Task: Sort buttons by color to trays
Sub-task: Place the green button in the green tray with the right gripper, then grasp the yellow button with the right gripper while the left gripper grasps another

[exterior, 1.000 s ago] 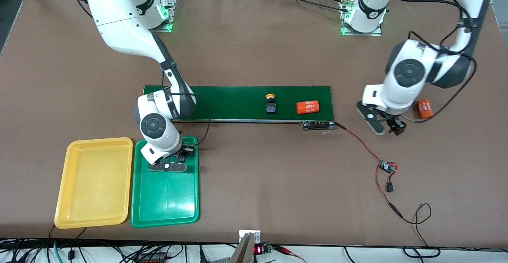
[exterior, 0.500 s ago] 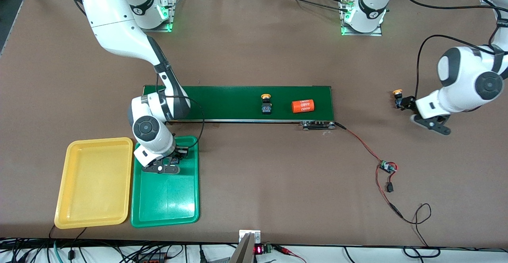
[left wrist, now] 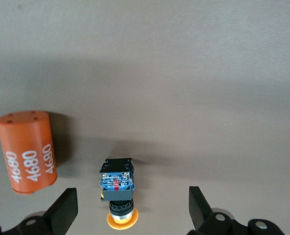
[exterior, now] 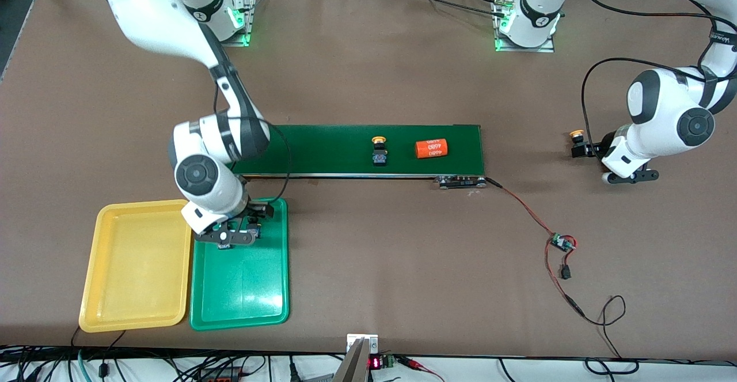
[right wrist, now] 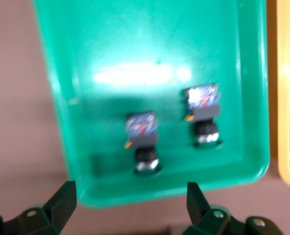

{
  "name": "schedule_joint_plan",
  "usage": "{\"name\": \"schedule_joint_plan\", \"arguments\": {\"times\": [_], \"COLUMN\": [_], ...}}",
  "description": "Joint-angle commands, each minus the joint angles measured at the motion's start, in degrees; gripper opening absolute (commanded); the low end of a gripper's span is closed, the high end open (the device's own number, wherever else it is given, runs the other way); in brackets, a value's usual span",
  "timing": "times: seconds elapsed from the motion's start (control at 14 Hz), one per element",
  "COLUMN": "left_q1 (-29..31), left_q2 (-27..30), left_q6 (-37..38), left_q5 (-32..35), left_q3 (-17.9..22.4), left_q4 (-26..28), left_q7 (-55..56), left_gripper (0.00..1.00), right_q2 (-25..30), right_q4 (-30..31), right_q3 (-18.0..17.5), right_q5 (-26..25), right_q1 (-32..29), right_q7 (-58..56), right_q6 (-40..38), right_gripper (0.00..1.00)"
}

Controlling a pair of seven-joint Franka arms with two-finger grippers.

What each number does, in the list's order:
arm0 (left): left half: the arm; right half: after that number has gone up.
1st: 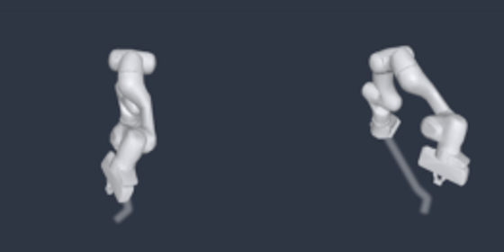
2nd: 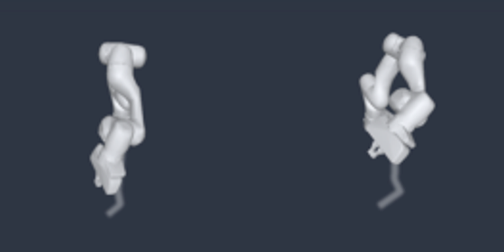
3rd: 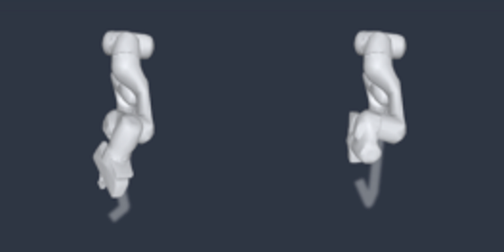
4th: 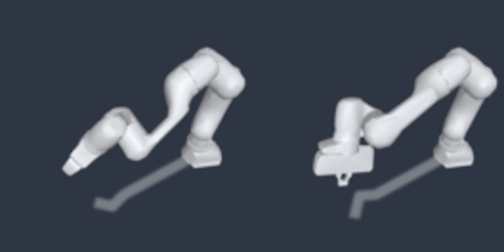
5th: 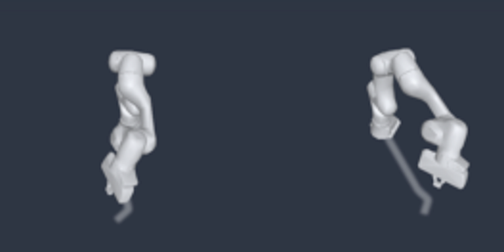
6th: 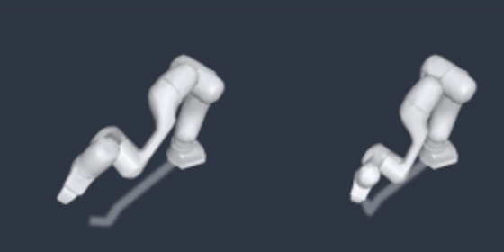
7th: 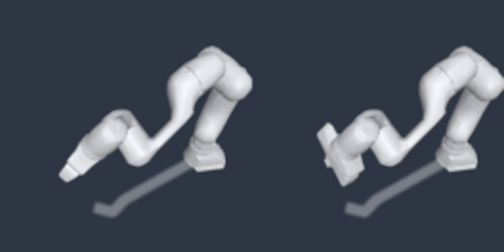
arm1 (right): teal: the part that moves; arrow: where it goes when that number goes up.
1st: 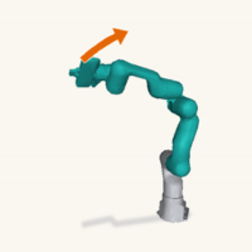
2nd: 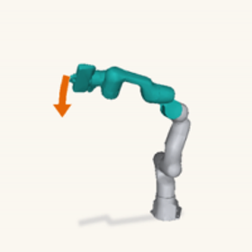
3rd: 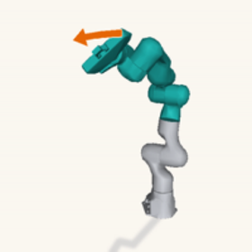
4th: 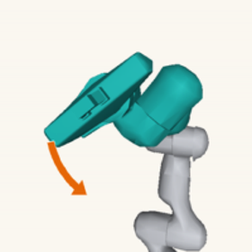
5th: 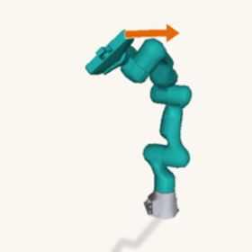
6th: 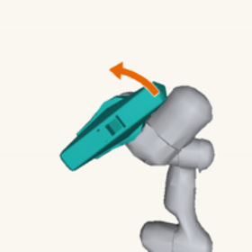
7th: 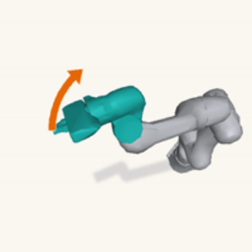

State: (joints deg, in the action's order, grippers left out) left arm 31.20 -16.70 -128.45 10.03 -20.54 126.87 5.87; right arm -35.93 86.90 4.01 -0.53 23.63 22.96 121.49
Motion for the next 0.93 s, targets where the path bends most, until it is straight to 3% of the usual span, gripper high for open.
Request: {"name": "schedule_joint_plan", "arguments": {"times": [0.0,0.29,0.5,0.86], "left_q1": [1.76,1.85,1.93,1.94], "left_q2": [0.18,-3.25,-4.31,-6.50], "left_q6": [-1.27,-4.52,-4.44,-4.09], "left_q5": [2.60,3.68,3.76,3.76], "left_q3": [0.41,1.38,1.47,1.82], "left_q4": [0.92,1.10,1.80,1.89], "left_q7": [1.51,1.51,0.99,0.81], "left_gripper": [1.00,1.00,1.00,1.00], "right_q2": [10.94,20.89,19.42,17.48], "right_q4": [12.64,25.31,27.18,26.65], "right_q3": [-1.73,-1.73,-1.55,-1.47], "right_q5": [5.17,5.98,5.46,3.53], "right_q1": [-0.07,5.80,12.65,17.85], "right_q7": [1.74,8.83,16.32,22.74], "right_q6": [1.56,6.80,11.04,11.31], "right_gripper": [1.00,1.00,1.00,1.00]}}
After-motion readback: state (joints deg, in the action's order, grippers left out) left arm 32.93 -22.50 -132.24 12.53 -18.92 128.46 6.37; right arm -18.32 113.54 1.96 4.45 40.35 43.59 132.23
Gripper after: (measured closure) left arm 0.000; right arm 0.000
